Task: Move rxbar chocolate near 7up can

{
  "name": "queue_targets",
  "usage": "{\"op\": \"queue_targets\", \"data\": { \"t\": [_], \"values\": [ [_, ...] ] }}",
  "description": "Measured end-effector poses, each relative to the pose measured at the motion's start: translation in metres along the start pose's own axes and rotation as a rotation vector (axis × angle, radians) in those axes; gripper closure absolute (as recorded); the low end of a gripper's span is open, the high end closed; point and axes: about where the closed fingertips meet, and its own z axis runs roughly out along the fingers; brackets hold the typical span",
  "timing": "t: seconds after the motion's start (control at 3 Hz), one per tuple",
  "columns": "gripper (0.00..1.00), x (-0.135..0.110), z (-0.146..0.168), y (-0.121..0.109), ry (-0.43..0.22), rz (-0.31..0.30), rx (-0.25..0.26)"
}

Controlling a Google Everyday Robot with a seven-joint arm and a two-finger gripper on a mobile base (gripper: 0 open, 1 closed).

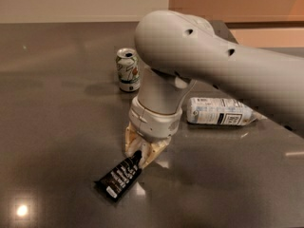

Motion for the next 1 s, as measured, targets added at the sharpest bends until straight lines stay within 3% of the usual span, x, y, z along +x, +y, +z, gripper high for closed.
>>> {"op": "queue_targets", "data": {
  "t": [0.33, 1.0],
  "values": [
    [1.0, 0.014, -0.015, -0.003, 0.034, 0.051, 0.016],
    [1.0, 0.068, -0.059, -0.031, 0.139, 0.235, 0.121]
  ]
}}
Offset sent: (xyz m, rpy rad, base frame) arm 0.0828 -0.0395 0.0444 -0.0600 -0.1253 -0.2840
